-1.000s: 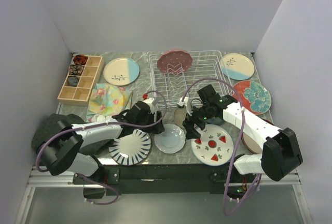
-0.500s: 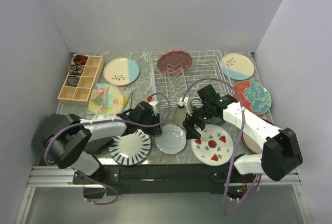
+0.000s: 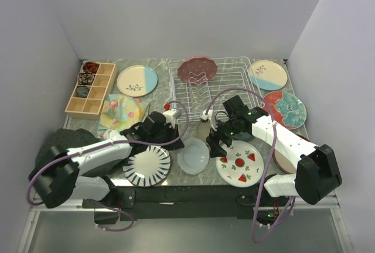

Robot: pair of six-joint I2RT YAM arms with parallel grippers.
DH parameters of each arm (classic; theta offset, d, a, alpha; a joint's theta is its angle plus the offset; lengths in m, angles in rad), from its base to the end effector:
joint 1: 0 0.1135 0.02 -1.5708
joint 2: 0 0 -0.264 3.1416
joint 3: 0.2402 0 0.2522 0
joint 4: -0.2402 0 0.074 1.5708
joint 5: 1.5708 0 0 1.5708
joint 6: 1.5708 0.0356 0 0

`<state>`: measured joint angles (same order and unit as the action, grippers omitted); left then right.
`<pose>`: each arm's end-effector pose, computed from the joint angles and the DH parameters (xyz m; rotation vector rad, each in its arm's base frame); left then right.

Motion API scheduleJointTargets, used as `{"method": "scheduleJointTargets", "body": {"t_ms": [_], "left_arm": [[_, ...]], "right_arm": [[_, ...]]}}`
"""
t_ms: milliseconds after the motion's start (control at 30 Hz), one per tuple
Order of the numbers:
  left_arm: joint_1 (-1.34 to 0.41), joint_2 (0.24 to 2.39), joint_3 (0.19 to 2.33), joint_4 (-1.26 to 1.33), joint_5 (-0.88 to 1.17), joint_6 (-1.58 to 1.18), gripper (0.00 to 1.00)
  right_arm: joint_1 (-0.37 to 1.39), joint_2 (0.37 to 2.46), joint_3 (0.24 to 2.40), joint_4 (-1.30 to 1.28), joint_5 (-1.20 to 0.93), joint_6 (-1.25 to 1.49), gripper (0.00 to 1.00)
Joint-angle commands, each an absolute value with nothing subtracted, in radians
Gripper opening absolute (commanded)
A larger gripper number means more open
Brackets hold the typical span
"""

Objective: Load the plates into the dish rack
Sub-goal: Grab a plate with the left arm, then pass the plate from the left arm to the right

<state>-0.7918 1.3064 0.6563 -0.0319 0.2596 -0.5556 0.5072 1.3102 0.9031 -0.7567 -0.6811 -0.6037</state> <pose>0.1807 -0.1961 0.1995 0.4354 2.3901 -0.9677 0.1997 0.1366 0.2333 -1.5161 2.0863 0.8848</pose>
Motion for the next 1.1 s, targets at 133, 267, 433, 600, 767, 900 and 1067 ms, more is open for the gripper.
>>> {"method": "scheduleJointTargets", "body": {"t_ms": [133, 267, 433, 600, 767, 900, 1067], "left_arm": [[-0.788, 1.164, 0.638, -0.055, 0.255, -0.425, 0.01], [-0.790, 1.143, 0.635, -0.029, 0.297, -0.417, 0.01], [-0.790, 1.118, 0.630, -0.008, 0.340, -0.411, 0.01], [-0.792, 1.103, 0.634, -0.008, 0.371, -0.405, 0.01], [-0.795, 1.108, 0.646, 0.015, 0.385, -0.396, 0.01], [-0.798, 1.100, 0.655, 0.009, 0.394, -0.391, 0.01], [-0.798, 1.088, 0.672, 0.005, 0.402, -0.383, 0.01]], "right_arm": [[0.495, 1.304, 0.920, -0.666, -0.673, -0.508, 1.00], [0.494, 1.327, 0.916, -0.603, -0.687, -0.473, 1.00], [0.494, 1.333, 0.870, -0.494, -0.725, -0.483, 1.00], [0.495, 1.348, 0.818, -0.404, -0.781, -0.554, 1.00], [0.494, 1.402, 0.863, -0.371, -0.847, -0.575, 1.00], [0.508, 1.465, 0.926, -0.399, -0.899, -0.595, 0.96], [0.532, 1.531, 0.994, -0.507, -0.946, -0.661, 0.83]]}}
